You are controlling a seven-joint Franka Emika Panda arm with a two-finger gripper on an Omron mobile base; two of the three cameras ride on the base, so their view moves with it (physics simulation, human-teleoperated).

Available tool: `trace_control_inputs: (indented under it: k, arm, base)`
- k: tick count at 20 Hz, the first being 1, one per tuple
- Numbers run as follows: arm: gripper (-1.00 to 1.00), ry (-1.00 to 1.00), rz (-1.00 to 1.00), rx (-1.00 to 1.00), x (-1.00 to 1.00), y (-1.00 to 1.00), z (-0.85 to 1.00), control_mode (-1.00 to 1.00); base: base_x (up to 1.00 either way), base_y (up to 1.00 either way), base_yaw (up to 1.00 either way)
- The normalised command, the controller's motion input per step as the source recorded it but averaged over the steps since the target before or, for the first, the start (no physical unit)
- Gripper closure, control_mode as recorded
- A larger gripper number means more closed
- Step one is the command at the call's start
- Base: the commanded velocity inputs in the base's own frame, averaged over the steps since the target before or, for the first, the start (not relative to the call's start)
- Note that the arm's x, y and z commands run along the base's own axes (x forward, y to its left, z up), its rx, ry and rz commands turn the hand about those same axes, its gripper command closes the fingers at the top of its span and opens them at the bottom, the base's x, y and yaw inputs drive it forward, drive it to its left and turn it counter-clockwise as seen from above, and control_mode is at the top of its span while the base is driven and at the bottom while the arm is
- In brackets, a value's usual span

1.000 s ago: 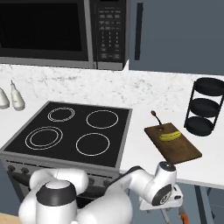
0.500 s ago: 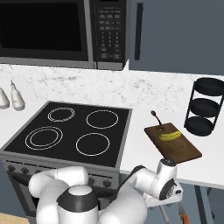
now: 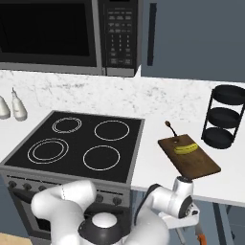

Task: Place the appropriate cutting tool for cutting the cucumber skin on the cutting board.

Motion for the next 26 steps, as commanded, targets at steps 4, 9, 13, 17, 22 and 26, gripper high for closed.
trace_control_inputs:
  k: [4,9,13,17,22,26]
  arm:
    - [-1.00,0.00,0.00,0.00,-0.01,-0.22,-0.21,-1.00]
    - [-1.00,0.00,0.00,0.00,-0.03,-0.28,-0.21,-1.00]
    - [-1.00,0.00,0.00,0.00,-0.09,0.00,-0.27,-1.00]
    - [1.00,-0.02,0.00,0.00,-0.22,0.08,-0.32,-1.00]
    - [1.00,-0.01,0.00,0.00,-0.59,0.11,-0.41,-1.00]
    - [1.00,0.00,0.00,0.00,-0.12,0.00,0.04,-1.00]
  base:
    - [0.00,0.00,0.00]
    - [0.00,0.00,0.00]
    - [0.00,0.00,0.00]
    - [0.00,0.00,0.00]
    - [0.00,0.00,0.00]
    - [0.00,0.00,0.00]
